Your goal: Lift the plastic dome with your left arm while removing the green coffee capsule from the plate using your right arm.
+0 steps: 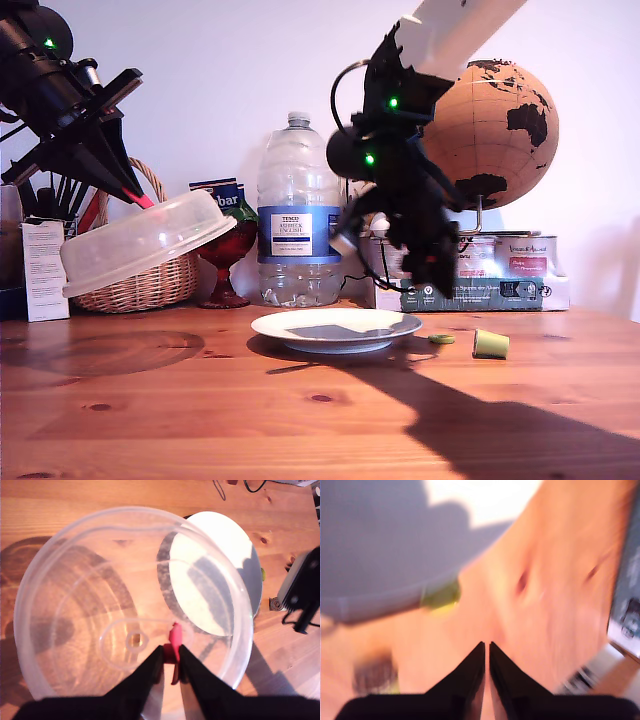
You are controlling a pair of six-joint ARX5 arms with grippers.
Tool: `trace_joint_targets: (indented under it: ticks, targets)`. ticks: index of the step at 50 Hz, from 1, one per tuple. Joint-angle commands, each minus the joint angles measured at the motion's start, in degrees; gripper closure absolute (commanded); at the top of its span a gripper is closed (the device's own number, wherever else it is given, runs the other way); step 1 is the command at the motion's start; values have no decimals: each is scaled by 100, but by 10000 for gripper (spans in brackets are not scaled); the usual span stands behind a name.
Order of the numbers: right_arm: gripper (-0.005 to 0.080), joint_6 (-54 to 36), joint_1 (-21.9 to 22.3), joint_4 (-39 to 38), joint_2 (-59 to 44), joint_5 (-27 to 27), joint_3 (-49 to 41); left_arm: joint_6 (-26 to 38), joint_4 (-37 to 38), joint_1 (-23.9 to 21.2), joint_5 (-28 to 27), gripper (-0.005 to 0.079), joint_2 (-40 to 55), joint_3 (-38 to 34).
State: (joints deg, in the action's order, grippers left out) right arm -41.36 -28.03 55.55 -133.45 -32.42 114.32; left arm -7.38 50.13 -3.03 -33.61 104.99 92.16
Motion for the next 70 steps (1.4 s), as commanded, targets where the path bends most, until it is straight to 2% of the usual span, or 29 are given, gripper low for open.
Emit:
trace_joint_targets:
  ticks: [1,4,12,17,22,47,55,70]
  targets:
    - [765,282,-44,-168,129,297,-22,31,-39,-37,-48,764,-118,96]
    - [765,570,-44,-245,131,896,33,31,-39,-35,-46,764,-118,96]
    - [765,1220,7,-284,129,2903,72,31,-42,-37,-46,764,-118,96]
    - [765,1493,9,-442,129,3565,72,31,-44,-35,-46,764,-118,96]
    - [765,1635,31,-562,114,3939,72,31,-46,-35,-48,764,-118,96]
    - [765,1742,31,-623,-186,4085,72,33,-68,-35,-46,764,-118,96]
    - [765,1738,42,-728,-249,3849,72,33,-48,-35,-48,764,-118,96]
    - [765,2000,426,-457,-345,3998,72,33,-24,-35,-48,764,-118,96]
